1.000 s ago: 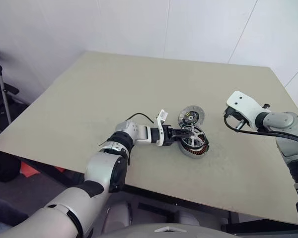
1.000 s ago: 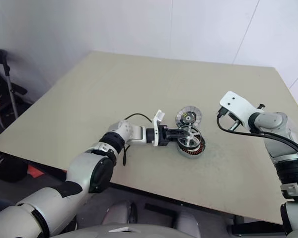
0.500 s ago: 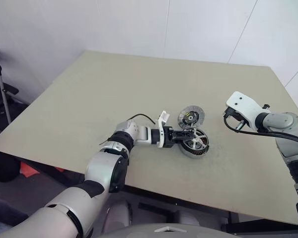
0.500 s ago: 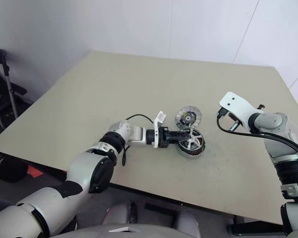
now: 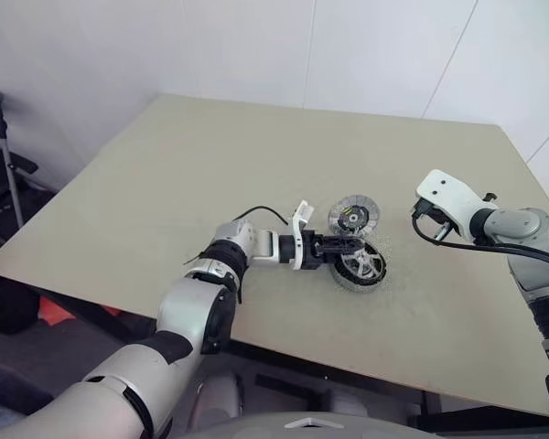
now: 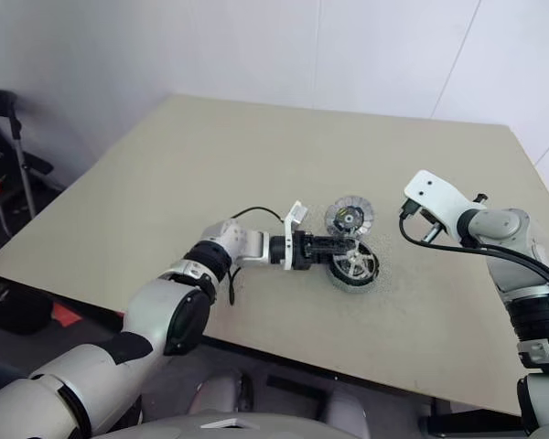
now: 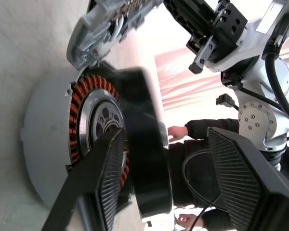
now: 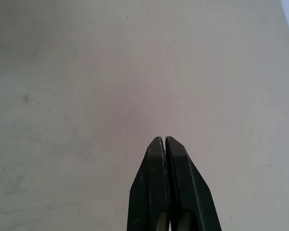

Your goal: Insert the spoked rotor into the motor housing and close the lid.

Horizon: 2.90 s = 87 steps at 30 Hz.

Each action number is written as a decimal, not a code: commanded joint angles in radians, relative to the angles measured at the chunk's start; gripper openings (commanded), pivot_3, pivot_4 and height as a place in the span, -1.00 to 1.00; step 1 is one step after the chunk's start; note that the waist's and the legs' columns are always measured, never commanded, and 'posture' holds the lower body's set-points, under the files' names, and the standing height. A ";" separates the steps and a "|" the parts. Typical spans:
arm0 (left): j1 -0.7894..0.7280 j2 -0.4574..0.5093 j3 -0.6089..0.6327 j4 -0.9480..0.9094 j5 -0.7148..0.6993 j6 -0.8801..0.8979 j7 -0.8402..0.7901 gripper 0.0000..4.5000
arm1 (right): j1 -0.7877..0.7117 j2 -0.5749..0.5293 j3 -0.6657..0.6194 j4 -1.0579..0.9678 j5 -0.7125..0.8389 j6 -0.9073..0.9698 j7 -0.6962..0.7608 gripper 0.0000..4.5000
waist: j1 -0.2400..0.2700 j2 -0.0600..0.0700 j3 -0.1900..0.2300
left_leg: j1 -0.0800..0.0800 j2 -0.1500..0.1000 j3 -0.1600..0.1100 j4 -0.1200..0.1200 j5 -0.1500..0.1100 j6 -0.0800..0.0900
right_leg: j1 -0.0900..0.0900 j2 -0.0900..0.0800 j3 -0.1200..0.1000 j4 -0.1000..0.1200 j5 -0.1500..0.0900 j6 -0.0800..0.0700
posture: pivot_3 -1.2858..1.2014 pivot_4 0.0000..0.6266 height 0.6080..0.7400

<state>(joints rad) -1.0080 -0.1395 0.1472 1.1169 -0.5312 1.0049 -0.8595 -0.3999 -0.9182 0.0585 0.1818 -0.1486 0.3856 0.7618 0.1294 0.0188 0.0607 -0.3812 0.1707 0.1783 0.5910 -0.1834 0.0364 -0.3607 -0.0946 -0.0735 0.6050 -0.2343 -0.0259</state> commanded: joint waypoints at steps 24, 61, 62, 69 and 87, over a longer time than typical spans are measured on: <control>0.068 0.036 0.105 -0.405 -0.120 0.147 0.099 0.24 | -0.042 0.027 0.014 0.007 -0.014 -0.051 0.007 -1.00 | -0.005 0.001 0.001 | -0.004 0.000 0.001 -0.006 0.003 0.001 | -0.008 0.000 -0.001 0.001 0.000 -0.001 | 0.03 -1.00 1.00; 0.427 0.233 -0.005 -1.001 -0.129 0.015 0.245 0.24 | 0.211 -0.035 -0.177 -0.434 0.435 0.168 0.313 -1.00 | -0.006 0.004 0.002 | 0.001 0.002 0.000 -0.010 0.004 -0.006 | -0.005 0.003 0.000 0.001 -0.002 -0.001 | 0.03 -1.00 1.00; 0.428 0.234 -0.006 -1.000 -0.128 0.015 0.244 0.24 | 0.196 -0.022 -0.159 -0.442 0.431 0.173 0.301 -1.00 | -0.006 0.004 0.002 | 0.001 0.002 0.000 -0.010 0.004 -0.006 | -0.005 0.003 -0.001 0.001 -0.002 -0.001 | 0.03 -1.00 1.00; 0.428 0.244 -0.008 -0.984 -0.124 0.004 0.254 0.24 | 0.137 0.036 -0.050 -0.487 0.412 0.189 0.259 -1.00 | -0.002 0.004 0.002 | -0.002 0.002 0.000 -0.010 0.004 -0.006 | -0.006 0.002 -0.001 0.001 -0.002 -0.001 | 0.03 -1.00 1.00; 0.446 0.253 -0.011 -0.996 -0.125 -0.005 0.278 0.24 | 0.033 0.092 0.081 -0.350 0.304 0.099 0.231 -1.00 | -0.005 0.004 0.002 | -0.001 0.002 0.000 -0.010 0.004 -0.007 | -0.007 0.003 0.000 0.003 -0.002 -0.001 | 0.03 -1.00 1.00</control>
<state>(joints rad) -0.5498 0.1090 0.1302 0.1494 -0.6424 1.0209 -0.5820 -0.3431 -0.8275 0.1465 -0.1611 0.1590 0.5061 0.9890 0.1243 0.0232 0.0625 -0.3823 0.1725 0.1783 0.5814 -0.1790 0.0295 -0.3672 -0.0921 -0.0738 0.6081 -0.2362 -0.0271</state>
